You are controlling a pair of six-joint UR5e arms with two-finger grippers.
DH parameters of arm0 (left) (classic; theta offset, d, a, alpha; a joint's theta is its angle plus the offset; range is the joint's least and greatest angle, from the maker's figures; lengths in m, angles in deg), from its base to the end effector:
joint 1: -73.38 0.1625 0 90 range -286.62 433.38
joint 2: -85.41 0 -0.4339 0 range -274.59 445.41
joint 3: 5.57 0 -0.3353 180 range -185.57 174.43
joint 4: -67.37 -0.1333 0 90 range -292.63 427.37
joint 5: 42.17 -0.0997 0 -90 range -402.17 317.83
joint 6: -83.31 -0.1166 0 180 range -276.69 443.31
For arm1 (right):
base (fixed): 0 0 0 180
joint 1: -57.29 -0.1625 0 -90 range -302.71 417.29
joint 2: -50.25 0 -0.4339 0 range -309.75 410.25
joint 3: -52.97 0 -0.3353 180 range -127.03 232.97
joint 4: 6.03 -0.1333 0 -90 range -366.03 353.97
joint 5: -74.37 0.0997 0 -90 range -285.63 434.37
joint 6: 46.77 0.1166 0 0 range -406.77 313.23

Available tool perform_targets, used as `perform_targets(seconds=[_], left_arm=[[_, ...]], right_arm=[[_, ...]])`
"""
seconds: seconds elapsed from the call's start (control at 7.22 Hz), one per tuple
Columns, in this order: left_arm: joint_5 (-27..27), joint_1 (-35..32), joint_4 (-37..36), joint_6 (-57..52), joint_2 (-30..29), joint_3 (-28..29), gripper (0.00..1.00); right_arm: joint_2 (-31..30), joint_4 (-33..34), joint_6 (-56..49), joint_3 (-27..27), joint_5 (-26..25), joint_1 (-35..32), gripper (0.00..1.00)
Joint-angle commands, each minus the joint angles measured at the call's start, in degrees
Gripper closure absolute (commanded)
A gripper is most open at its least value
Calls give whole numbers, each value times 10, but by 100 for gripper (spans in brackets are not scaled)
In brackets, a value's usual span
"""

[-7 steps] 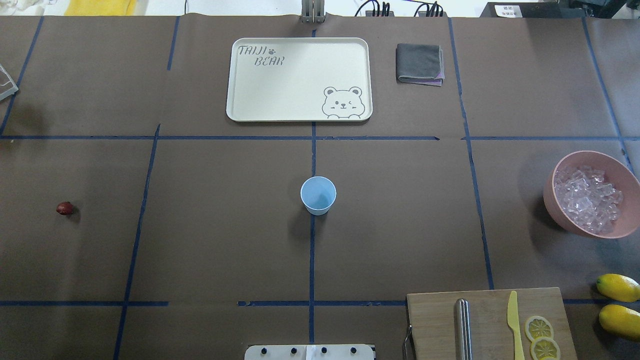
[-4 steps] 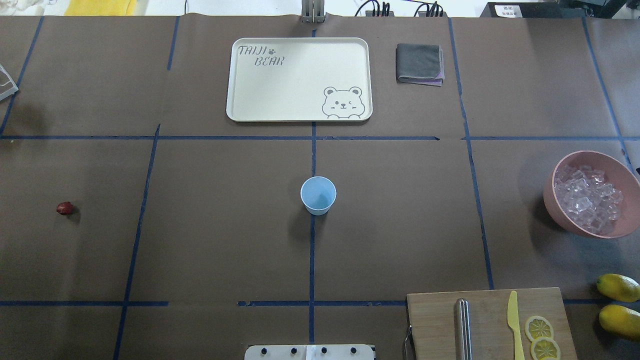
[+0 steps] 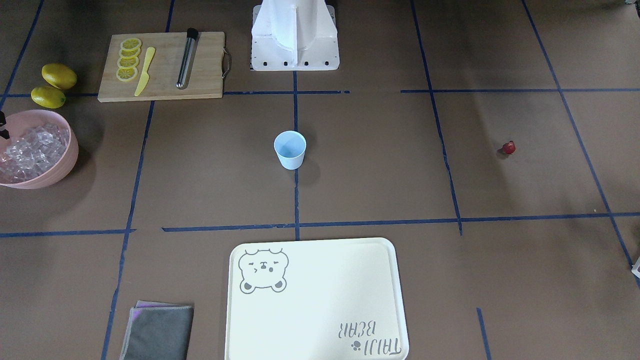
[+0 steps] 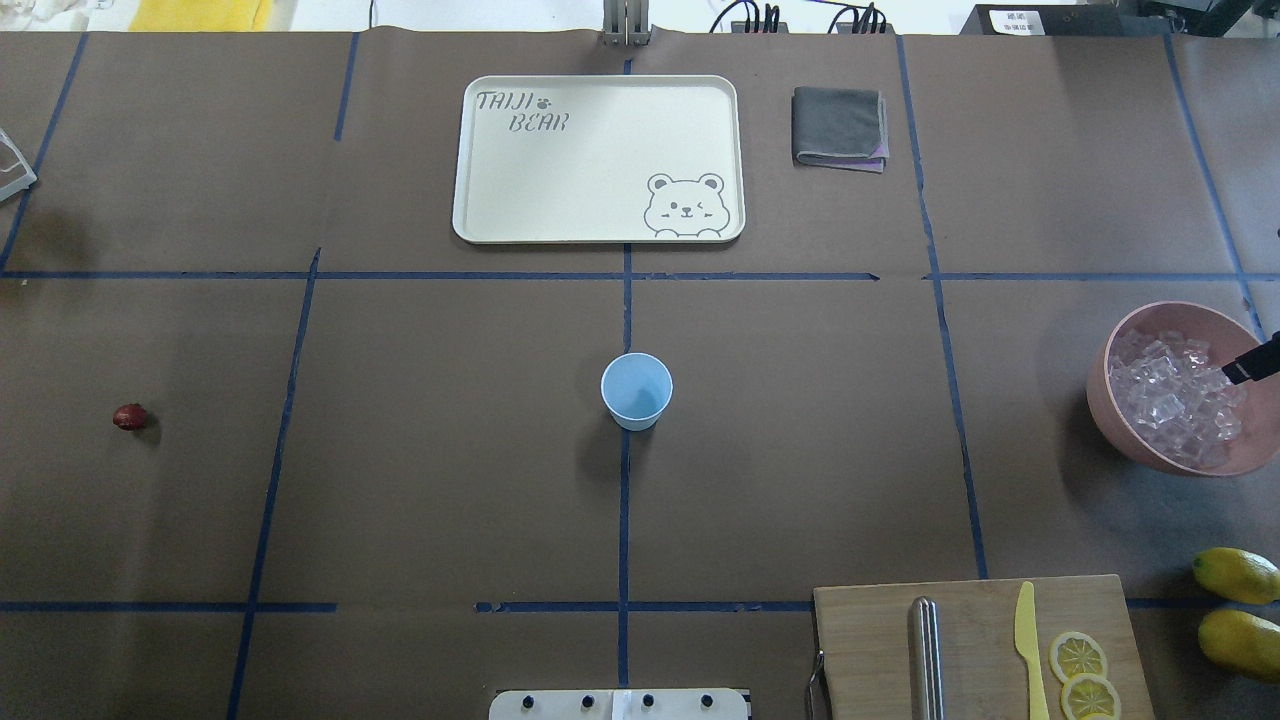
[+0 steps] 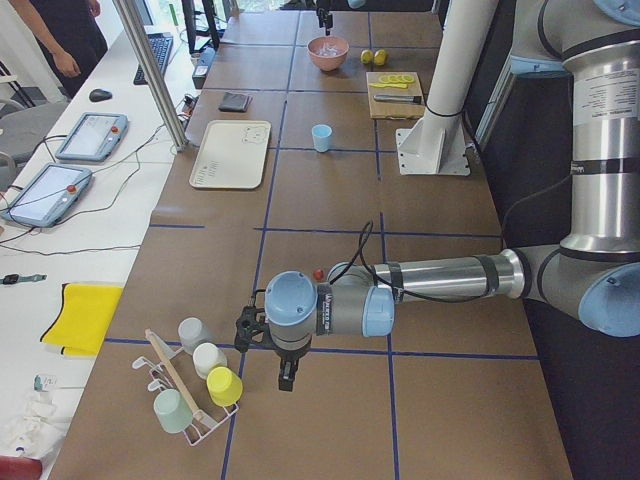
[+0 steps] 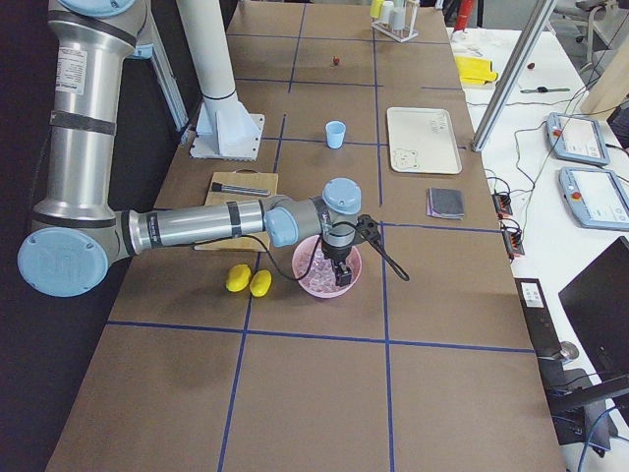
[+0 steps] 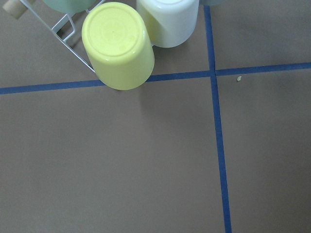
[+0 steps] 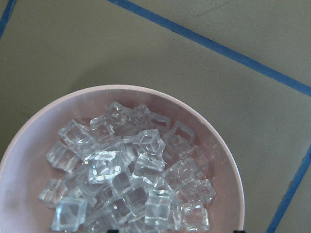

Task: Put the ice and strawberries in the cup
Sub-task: 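Lower the right gripper into the pink bowl and grasp an ice cube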

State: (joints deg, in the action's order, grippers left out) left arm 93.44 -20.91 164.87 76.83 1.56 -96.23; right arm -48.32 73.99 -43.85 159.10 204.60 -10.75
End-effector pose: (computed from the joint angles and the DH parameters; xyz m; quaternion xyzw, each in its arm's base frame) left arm -0.0790 -0.3849 0.7040 0.0525 0.3843 0.0244 0.9214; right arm -0.0919 -0.3830 0.6023 0.0666 -0.3627 -0.2052 0.9066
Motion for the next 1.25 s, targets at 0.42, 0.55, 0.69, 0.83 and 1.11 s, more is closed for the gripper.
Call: perform_targets(seconds=[0.42, 0.55, 0.69, 0.83, 1.11], left_arm=[[0, 2, -4, 1, 0, 0, 0], [0, 2, -4, 1, 0, 0, 0], [0, 2, -2, 1, 0, 0, 0], [0, 2, -1, 1, 0, 0, 0], [0, 2, 0, 1, 0, 0, 0]], right_arm=[[5, 1, 1, -6, -29, 43, 19], [6, 1, 0, -10, -30, 43, 20], [6, 1, 0, -22, -29, 44, 21], [9, 0, 0, -31, -29, 44, 21], [14, 0, 1, -39, -29, 46, 24]])
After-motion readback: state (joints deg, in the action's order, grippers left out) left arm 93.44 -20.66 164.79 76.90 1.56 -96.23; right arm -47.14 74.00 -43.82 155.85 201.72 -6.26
